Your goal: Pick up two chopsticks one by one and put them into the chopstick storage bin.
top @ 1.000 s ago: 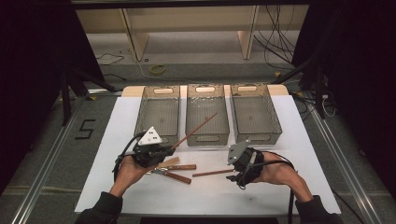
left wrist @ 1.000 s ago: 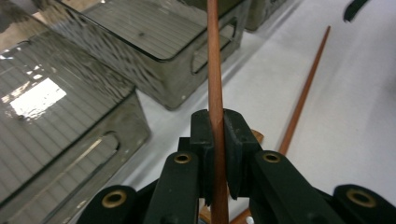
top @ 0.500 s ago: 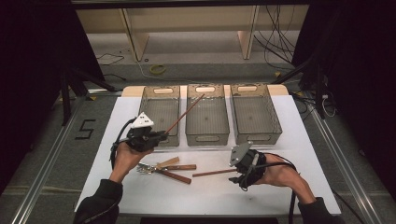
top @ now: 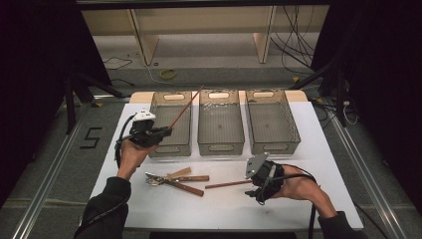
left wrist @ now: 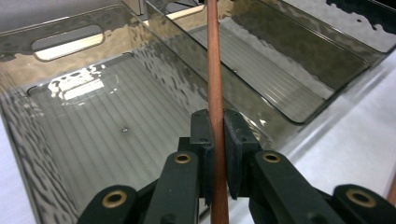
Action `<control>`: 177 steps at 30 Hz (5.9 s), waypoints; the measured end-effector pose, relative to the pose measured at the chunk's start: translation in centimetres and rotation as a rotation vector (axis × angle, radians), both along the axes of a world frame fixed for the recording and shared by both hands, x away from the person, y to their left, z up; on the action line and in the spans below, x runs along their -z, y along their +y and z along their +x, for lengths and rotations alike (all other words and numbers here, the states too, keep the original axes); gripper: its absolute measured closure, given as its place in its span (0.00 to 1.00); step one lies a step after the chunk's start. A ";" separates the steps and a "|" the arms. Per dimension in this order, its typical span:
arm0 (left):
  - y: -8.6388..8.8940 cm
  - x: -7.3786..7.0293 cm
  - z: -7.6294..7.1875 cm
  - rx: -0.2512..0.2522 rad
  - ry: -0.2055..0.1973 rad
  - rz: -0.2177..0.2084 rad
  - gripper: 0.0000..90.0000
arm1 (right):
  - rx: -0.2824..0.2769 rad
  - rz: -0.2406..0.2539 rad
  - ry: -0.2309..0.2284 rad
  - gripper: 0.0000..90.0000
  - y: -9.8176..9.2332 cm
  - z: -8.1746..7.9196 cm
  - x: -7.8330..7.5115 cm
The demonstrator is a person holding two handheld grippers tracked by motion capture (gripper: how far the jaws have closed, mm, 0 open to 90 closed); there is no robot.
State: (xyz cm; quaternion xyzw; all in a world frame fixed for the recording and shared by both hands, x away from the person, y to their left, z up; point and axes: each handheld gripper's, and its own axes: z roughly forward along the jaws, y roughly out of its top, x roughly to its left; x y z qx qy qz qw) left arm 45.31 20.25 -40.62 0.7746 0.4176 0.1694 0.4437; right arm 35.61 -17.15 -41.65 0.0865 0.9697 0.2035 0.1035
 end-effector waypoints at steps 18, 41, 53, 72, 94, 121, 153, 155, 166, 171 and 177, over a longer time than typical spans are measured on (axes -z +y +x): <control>2.3 2.0 3.0 -0.131 0.086 -0.004 0.92 | -0.010 -0.006 0.004 0.37 -0.1 0.1 0.1; 2.0 0.9 0.7 -0.084 0.051 -0.092 0.51 | -0.003 -0.008 0.009 0.37 -0.3 0.3 0.1; 0.1 0.9 -2.6 0.051 0.044 -0.164 0.28 | 0.011 -0.020 0.028 0.37 0.0 1.8 0.4; -3.0 2.5 -6.1 0.152 0.014 -0.136 0.23 | 0.021 -0.059 0.079 0.43 0.4 4.5 1.1; -3.9 4.3 -9.6 0.208 -0.022 -0.097 0.21 | -0.021 -0.176 0.114 0.64 1.5 5.5 2.5; -3.8 5.0 -10.1 0.218 -0.021 -0.087 0.21 | -0.034 -0.246 0.161 0.87 2.0 5.3 4.0; -6.6 4.8 -9.7 0.315 -0.001 -0.017 0.21 | -0.180 -0.186 0.101 0.95 1.8 3.8 1.7; -7.3 4.8 -9.6 0.339 0.001 0.010 0.21 | -0.182 -0.174 0.096 0.95 1.9 3.6 1.3; -9.6 3.7 -9.0 0.428 0.011 0.125 0.23 | -0.202 -0.149 0.042 0.95 2.6 2.9 0.2; -10.5 3.4 -8.8 0.483 0.027 0.193 0.25 | -0.205 -0.156 0.019 0.95 2.9 2.6 -0.2; -11.8 3.3 -8.9 0.529 0.032 0.265 0.30 | -0.209 -0.152 0.013 0.95 3.0 2.5 -0.2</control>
